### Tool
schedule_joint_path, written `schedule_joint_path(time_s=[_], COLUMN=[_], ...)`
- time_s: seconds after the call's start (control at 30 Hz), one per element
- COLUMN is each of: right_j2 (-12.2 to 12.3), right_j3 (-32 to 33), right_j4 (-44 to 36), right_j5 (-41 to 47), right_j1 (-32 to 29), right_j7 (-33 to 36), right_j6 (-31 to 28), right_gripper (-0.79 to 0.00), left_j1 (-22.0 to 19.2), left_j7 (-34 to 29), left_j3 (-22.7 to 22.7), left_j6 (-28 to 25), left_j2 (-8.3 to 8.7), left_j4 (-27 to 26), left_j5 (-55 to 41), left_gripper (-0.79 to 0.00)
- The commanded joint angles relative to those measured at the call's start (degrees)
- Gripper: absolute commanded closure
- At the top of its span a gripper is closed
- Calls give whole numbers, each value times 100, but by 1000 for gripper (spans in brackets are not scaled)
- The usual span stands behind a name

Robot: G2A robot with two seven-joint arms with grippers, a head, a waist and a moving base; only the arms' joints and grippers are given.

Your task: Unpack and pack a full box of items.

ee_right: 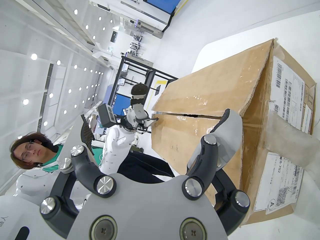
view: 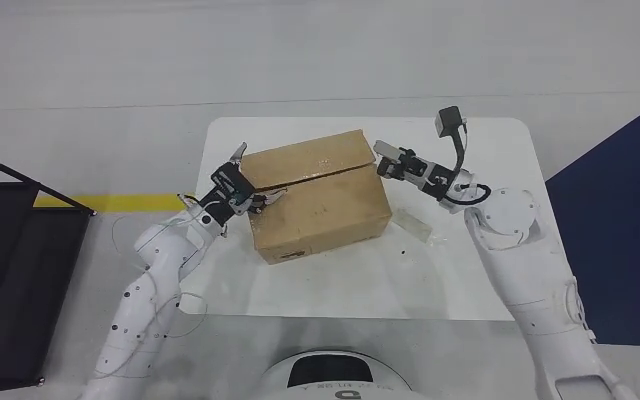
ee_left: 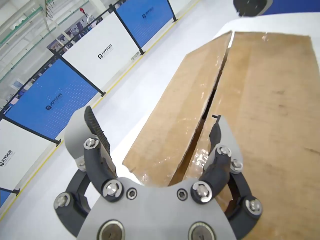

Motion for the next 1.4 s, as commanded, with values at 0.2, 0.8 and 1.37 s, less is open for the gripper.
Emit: schedule_joint_path(time_s=[0.2, 0.8, 1.37], right_j2=[0, 0, -21], right_j3=[0, 0, -50], right_j4=[0, 0, -514], right_j5=[0, 0, -1534], right_j1=[0, 0, -595], right_j7=[0, 0, -1897], right_j6=[0, 0, -317], right_gripper=[-785, -785, -785], left_j1=[-273, -648, -629], left_j7=[-513, -633, -652], left_j3=[258, 937, 897], left_j6=[1005, 1326, 1355], left_j2=[-63, -119, -116], left_j4=[18, 826, 806], left_j5=[207, 877, 821], left_gripper=[-785, -785, -785])
